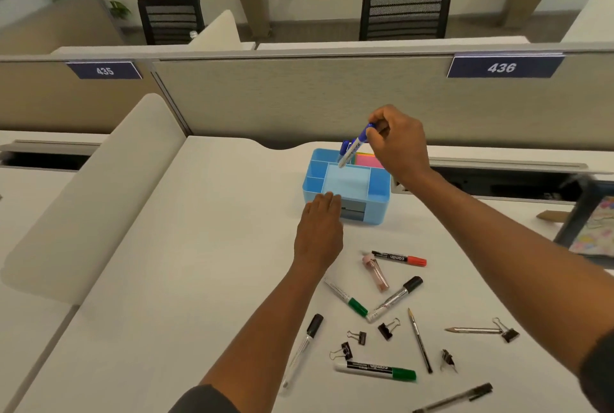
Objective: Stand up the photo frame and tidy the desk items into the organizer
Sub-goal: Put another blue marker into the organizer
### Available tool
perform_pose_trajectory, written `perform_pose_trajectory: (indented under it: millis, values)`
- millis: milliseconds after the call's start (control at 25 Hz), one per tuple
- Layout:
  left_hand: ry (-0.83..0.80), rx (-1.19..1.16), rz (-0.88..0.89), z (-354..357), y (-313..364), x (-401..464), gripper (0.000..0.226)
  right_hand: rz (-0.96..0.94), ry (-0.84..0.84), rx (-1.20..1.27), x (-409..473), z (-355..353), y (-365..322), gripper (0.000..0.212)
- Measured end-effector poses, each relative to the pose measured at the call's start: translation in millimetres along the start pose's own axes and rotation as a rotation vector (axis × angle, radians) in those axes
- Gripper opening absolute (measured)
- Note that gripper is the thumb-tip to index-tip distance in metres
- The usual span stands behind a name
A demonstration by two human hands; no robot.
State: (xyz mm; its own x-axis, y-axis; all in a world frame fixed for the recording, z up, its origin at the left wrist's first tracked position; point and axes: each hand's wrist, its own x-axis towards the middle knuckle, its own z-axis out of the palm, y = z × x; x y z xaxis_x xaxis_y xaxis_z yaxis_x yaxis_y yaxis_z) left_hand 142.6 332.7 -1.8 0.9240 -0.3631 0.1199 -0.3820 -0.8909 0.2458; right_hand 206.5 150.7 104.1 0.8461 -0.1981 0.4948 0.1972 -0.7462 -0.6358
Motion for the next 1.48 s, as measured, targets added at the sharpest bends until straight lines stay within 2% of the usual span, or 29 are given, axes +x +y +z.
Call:
perform_pose_trajectory:
  millis: [80, 280, 520, 960, 1320, 1480]
  values:
    - [0.039, 0.003, 0.028, 7, -1, 6, 0.066, -0.003, -0.022, -0.016, 15, 15, 5, 0.009]
    - [-0.052, 0.045, 0.016, 18, -10, 18, 0.069, -0.021, -0.107, -0.131, 37, 45, 18, 0.01]
    - [-0.017, 0.081, 0.05, 21, -13, 18, 0.068, 0.01, -0.198, -0.215, 37, 71, 29, 0.009]
    - [-0.009, 0.091, 0.055, 26, -12, 10, 0.068, -0.157, -0.346, -0.404, 18, 88, 51, 0.016]
    - [-0.038, 0.06, 0.062, 17, -9, 5, 0.071, -0.197, -0.33, -0.344, 1, 60, 50, 0.033]
    - [-0.007, 0.114, 0.124, 10, 2, -10, 0.062, -0.189, -0.282, -0.331, -37, 32, 43, 0.034]
